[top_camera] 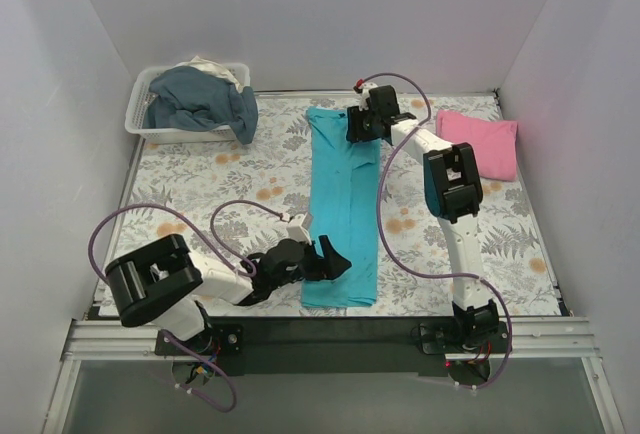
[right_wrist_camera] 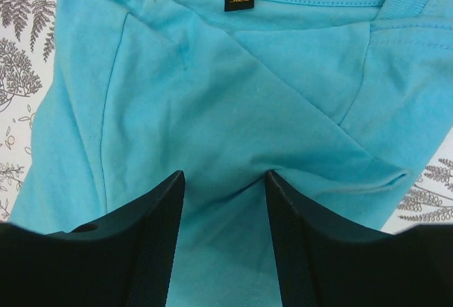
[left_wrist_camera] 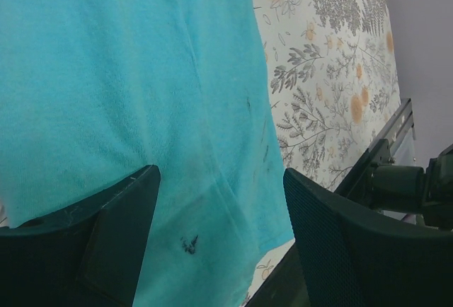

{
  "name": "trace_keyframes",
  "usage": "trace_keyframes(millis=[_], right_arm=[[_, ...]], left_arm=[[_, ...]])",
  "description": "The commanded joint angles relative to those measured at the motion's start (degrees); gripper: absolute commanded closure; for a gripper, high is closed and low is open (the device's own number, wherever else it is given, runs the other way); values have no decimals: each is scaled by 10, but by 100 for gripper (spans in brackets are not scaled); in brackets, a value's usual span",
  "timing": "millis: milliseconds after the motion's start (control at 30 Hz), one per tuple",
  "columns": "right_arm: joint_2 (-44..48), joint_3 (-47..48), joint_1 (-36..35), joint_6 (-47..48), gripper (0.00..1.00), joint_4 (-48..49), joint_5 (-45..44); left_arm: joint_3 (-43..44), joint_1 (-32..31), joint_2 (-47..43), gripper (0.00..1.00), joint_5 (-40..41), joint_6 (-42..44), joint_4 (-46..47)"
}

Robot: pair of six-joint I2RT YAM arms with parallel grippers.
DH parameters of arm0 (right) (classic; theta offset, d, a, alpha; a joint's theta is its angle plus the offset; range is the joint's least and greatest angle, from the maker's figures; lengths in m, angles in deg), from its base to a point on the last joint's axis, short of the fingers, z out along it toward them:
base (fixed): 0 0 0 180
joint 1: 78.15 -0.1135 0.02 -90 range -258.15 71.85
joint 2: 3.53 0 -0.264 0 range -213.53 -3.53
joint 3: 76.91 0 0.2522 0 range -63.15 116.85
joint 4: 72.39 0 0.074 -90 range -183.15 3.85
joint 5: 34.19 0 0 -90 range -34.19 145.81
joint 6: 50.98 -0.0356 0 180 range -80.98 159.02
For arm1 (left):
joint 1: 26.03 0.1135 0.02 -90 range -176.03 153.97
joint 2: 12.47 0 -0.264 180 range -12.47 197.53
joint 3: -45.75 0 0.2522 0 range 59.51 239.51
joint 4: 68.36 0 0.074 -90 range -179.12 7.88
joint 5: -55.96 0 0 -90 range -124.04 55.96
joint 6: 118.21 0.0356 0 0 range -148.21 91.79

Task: Fold and stack the t-shirts
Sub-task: Fold the tshirt

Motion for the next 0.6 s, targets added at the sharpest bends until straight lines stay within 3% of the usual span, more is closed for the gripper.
trace_keyframes(millis=[0,333,467,567], right_arm=[[-31,50,3,12,55,-16,4],[-33,112,3,25,53,-17,76],[24,113,3,31,51,-16,85],[100,62,3,37,51,-16,86]], left_arm=[[22,-8,32,34,-46,3,-16],[79,-8,-12,30,57,72,-111],[109,-3,-40,27,73,111,-136],[120,5,-79,26,76,132,-154]])
